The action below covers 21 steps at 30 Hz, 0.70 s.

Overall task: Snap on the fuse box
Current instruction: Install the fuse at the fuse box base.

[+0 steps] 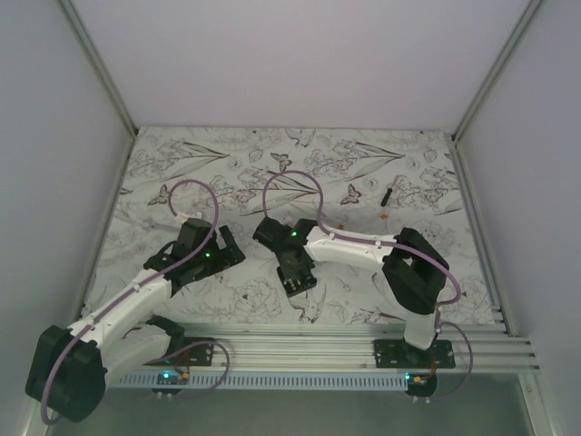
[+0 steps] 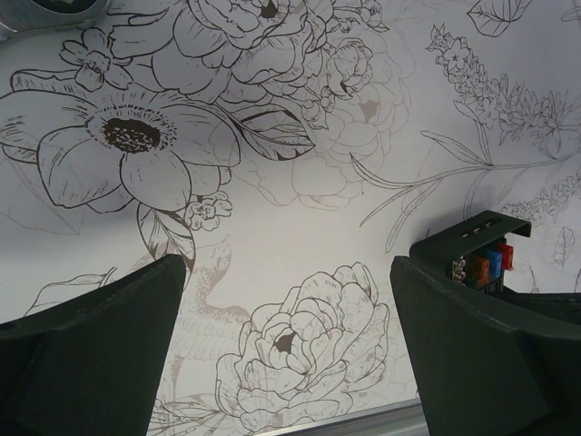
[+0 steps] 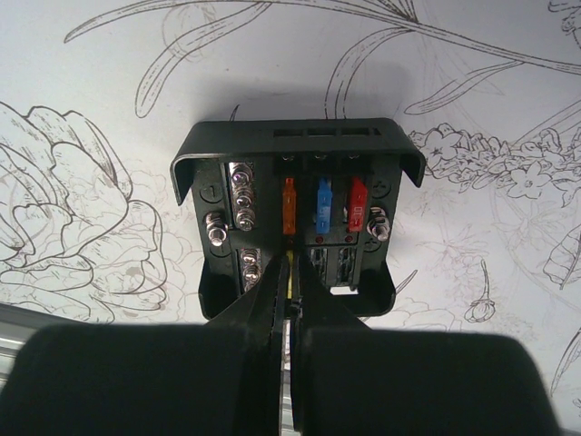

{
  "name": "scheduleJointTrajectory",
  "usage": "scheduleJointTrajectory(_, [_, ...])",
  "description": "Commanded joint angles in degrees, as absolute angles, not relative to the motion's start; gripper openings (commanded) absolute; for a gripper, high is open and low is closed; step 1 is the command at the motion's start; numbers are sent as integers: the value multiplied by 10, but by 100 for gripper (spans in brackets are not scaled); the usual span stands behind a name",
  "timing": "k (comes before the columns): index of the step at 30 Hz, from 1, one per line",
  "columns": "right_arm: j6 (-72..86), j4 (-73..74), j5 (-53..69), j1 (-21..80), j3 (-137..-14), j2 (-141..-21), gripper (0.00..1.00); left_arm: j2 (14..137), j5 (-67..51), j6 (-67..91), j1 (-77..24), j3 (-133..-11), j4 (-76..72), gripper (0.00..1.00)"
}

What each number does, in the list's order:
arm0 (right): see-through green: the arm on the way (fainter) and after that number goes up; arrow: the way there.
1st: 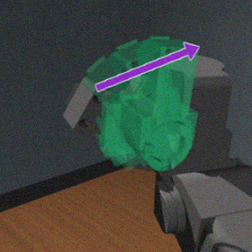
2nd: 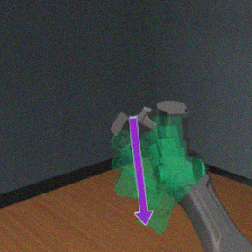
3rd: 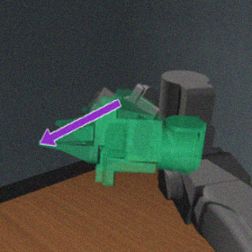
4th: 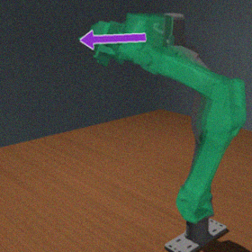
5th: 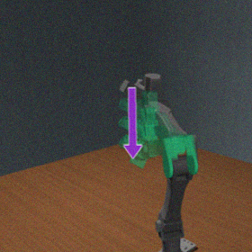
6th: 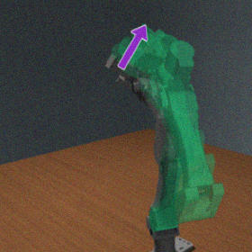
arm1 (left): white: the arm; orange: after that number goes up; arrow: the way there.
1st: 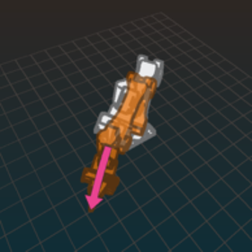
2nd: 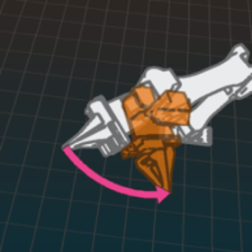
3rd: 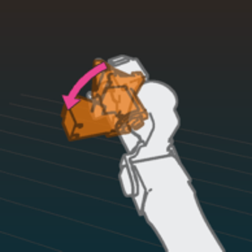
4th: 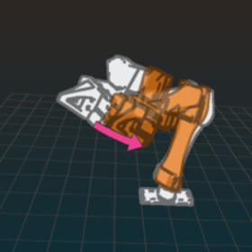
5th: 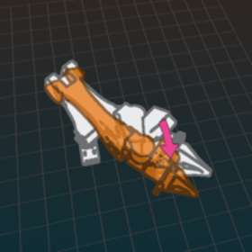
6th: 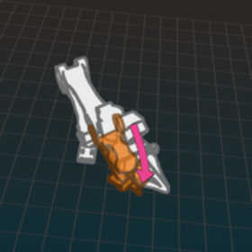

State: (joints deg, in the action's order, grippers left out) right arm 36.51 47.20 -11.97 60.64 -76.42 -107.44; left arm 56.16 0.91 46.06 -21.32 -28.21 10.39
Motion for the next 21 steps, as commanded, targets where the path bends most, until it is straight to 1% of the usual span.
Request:
scheduleJointTrajectory(1, [381, 464, -98, 623, -766, -1097, 4, 548, 0, 468, -210, -272, 117, 100])
scheduleJointTrajectory(3, [379, 469, -112, 623, -782, -1085, 17, 544, 1, 468, -210, -271, 118, 100])
scheduleJointTrajectory(5, [376, 471, -119, 623, -797, -1075, 27, 541, 1, 469, -210, -269, 118, 100])
scheduleJointTrajectory(8, [370, 465, -130, 622, -802, -1060, 37, 539, 1, 471, -210, -268, 117, 100])
scheduleJointTrajectory(15, [363, 457, -197, 605, -787, -1014, 44, 540, 0, 474, -210, -266, 116, 100])
scheduleJointTrajectory(21, [337, 406, -229, 523, -720, -975, 54, 550, 1, 472, -210, -270, 117, 100])
